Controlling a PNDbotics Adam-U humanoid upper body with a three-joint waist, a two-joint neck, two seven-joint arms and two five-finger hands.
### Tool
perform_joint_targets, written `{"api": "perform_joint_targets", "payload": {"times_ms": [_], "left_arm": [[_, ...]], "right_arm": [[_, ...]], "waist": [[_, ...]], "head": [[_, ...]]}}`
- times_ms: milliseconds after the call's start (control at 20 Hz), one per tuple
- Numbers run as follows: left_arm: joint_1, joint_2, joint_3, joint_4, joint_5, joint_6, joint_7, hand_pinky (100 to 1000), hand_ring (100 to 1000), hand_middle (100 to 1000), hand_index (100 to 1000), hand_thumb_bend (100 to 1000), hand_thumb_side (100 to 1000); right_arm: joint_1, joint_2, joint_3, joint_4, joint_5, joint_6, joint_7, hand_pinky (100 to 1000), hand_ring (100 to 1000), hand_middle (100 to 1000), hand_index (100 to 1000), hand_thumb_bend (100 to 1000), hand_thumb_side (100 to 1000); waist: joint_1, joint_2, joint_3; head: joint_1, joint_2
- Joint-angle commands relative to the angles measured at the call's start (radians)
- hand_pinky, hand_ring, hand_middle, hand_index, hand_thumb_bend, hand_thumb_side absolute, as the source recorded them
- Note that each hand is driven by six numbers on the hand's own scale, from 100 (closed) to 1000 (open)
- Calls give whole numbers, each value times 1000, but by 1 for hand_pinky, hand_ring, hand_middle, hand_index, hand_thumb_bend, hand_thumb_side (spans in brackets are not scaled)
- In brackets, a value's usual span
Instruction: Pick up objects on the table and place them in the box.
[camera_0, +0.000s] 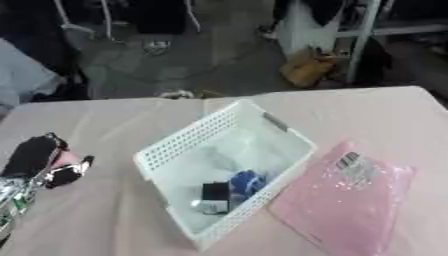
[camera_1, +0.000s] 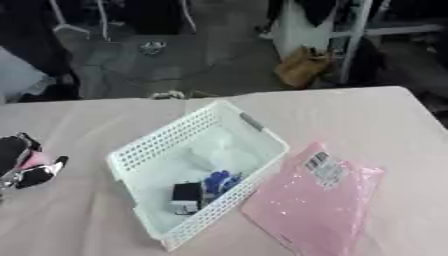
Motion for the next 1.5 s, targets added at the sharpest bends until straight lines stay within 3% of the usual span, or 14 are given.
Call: {"api": "perform_joint_targets", "payload": {"times_ms": [50,400,950,1150,1500], "left_arm": [[-30,77,0,-61,2,19,-34,100,100,100,125,518,496],[-108,135,-24,-234,47,77,-141,100,100,100,124,516,490],[-290,130,-47,-454,160,179,-281,100,100,100,122,515,478],[-399,79,-79,-491,177,180,-324,100,100,100,122,519,472],[-513,-17,-145,-501,181,171,-411,100,100,100,121,512,483]], "right_arm": [[-7,-33,-2,-20,-8,-13,-14,768,809,756,738,100,1000],[-10,-41,0,-20,-9,-13,-14,768,809,756,738,100,1000],[-14,-44,4,-20,-15,-10,-8,768,809,755,738,100,1000],[-16,-41,8,-20,-20,-8,-5,768,808,755,738,100,1000],[-17,-37,10,-20,-26,-7,-1,768,808,755,738,100,1000]], "waist": [[7,-12,2],[11,-18,3],[20,-28,0],[22,-36,-5],[21,-42,-11]], "head": [[-9,5],[-17,8],[-23,10],[-25,14],[-29,13]]}}
